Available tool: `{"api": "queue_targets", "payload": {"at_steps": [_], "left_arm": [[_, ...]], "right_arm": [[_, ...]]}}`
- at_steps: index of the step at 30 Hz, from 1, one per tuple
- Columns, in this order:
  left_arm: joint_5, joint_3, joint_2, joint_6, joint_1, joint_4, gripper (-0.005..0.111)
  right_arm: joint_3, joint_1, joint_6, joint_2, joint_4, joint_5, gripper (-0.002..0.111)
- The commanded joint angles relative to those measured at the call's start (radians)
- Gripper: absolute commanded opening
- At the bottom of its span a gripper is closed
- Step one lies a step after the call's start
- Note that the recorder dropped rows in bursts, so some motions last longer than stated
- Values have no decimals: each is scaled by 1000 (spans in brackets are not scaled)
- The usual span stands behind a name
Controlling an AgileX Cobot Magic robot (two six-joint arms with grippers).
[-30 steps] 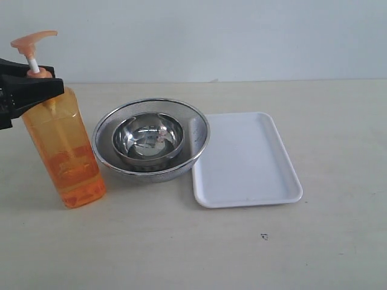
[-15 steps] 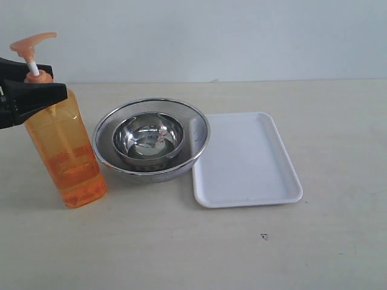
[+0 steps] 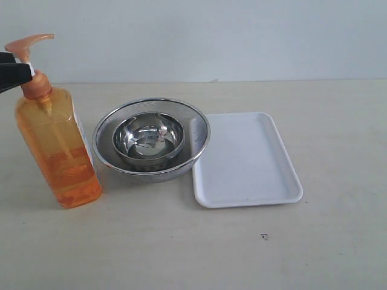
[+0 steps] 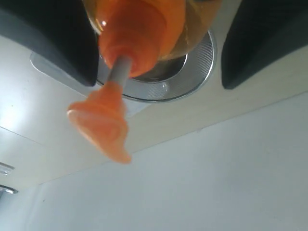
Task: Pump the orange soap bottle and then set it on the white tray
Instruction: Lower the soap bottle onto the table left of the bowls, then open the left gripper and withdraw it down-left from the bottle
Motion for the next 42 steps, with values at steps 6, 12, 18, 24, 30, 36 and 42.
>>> {"api": "queue_targets", "payload": {"at_steps": [6,12,18,24,30,36,42], "left_arm": [[-6,-4,-132,-226,5,72,67],[-6,-4,-257,-452,5,189,43],[-6,113,-422,-518,-100,192,5],[-6,314,-612,-437,-185,-3,5],[-6,424,-719,-413,-264,-27,5],[-6,527,-725,-360,-285,-115,5],[-6,549,-725,-302,-285,-86,5]], "right_arm": [[-1,-5,-5,-5,-1,-4,0],[-1,-5,-5,-5,-1,-4,0],[-1,-5,-5,-5,-1,-4,0],[-1,-5,-5,-5,-1,-4,0],[-1,-5,-5,-5,-1,-4,0],[-1,-5,-5,-5,-1,-4,0],[-1,-5,-5,-5,-1,-4,0]]}}
